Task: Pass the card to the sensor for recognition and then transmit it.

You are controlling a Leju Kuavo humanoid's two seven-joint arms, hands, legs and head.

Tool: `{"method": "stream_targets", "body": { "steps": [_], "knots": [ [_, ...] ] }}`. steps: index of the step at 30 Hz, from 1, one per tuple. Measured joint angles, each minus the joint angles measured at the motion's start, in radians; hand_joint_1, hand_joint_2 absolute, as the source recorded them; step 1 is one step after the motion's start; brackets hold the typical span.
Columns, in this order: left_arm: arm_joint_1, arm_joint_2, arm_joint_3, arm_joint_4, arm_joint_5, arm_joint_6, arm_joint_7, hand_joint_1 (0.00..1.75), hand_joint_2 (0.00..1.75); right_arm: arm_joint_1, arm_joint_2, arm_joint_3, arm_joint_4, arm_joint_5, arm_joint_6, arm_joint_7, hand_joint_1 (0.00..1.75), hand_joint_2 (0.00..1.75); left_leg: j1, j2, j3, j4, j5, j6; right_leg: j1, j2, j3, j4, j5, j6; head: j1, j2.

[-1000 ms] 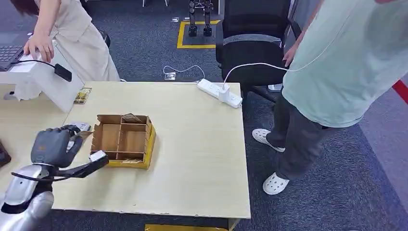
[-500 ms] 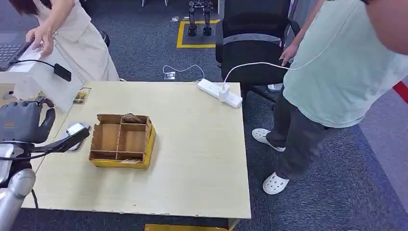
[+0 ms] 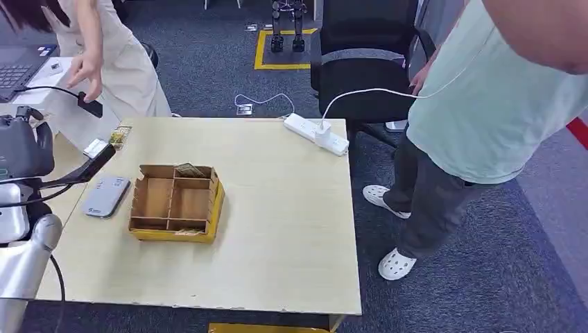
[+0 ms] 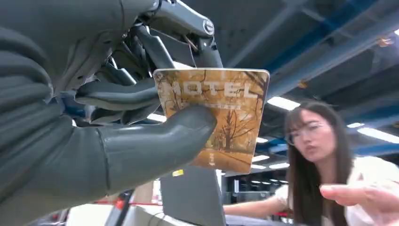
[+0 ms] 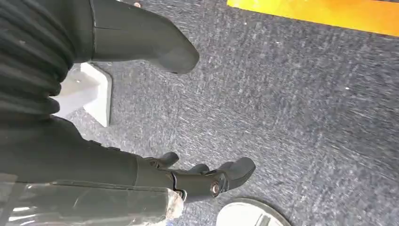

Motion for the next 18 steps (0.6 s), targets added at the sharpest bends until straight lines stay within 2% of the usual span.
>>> {"method": "stream_targets", "body": {
  "steps": [5,6,8,18],
  "knots": [
    [-0.067,-0.039,0.000,0.080,-0.040,0.029,0.020,1.75,1.75,0.001,0.000,0.008,0.000,0.006,0.000,0.004,0.00,1.75,0.000,0.000,0.000,0.000,0.000,0.000,0.000,0.000,0.000,0.000,0.000,0.000,0.000,0.000],
    [-0.076,-0.046,0.000,0.092,-0.047,0.031,0.025,1.69,1.75,0.002,0.000,0.010,0.000,0.006,0.000,0.004,0.00,1.75,0.000,0.000,0.000,0.000,0.000,0.000,0.000,0.000,0.000,0.000,0.000,0.000,0.000,0.000],
    [-0.097,-0.056,0.000,0.118,-0.053,0.032,0.032,1.75,1.75,0.003,0.000,0.012,0.000,0.006,0.000,0.004,0.00,1.75,0.000,0.000,0.000,0.000,0.000,0.000,0.000,0.000,-0.001,0.000,0.000,0.000,0.000,0.000],
    [-0.152,-0.101,-0.001,0.197,-0.053,0.040,0.014,1.66,1.75,0.002,0.000,0.013,0.000,-0.003,0.000,0.004,0.00,1.75,0.000,0.001,0.000,0.000,0.000,0.000,0.000,0.001,-0.001,0.000,0.000,0.000,0.000,0.000]
  ]
}}
